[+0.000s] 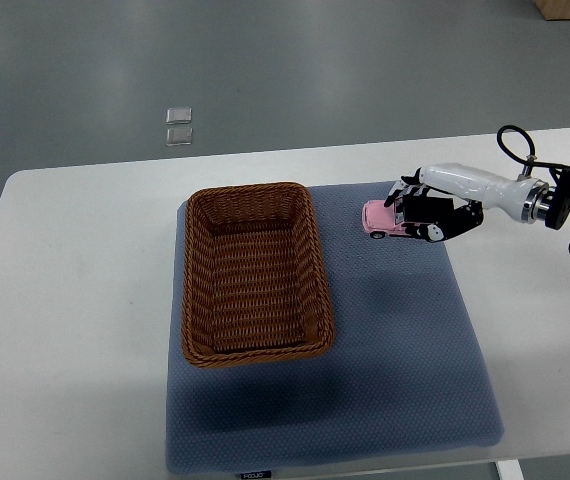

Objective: Place pink car in brown basket
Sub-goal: 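Carry the pink car with the right hand over the wicker basket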

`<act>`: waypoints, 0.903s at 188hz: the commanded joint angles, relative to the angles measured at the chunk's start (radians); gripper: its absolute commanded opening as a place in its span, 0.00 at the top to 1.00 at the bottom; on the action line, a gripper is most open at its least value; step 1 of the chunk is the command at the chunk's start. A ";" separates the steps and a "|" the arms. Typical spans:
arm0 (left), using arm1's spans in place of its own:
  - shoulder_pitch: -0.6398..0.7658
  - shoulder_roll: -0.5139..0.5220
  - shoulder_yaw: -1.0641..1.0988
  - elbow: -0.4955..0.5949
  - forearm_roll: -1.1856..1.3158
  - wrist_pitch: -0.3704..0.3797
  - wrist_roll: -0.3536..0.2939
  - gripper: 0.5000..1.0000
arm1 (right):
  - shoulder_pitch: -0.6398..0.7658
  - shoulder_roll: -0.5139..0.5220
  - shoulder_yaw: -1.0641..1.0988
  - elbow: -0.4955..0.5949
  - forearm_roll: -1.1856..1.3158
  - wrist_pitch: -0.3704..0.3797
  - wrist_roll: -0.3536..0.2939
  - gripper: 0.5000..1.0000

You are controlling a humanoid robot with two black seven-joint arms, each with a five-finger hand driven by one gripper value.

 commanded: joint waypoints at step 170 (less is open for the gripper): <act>0.000 0.000 -0.006 -0.002 0.000 0.000 -0.001 0.00 | 0.357 0.437 -0.377 -0.228 0.037 -0.019 -0.005 1.00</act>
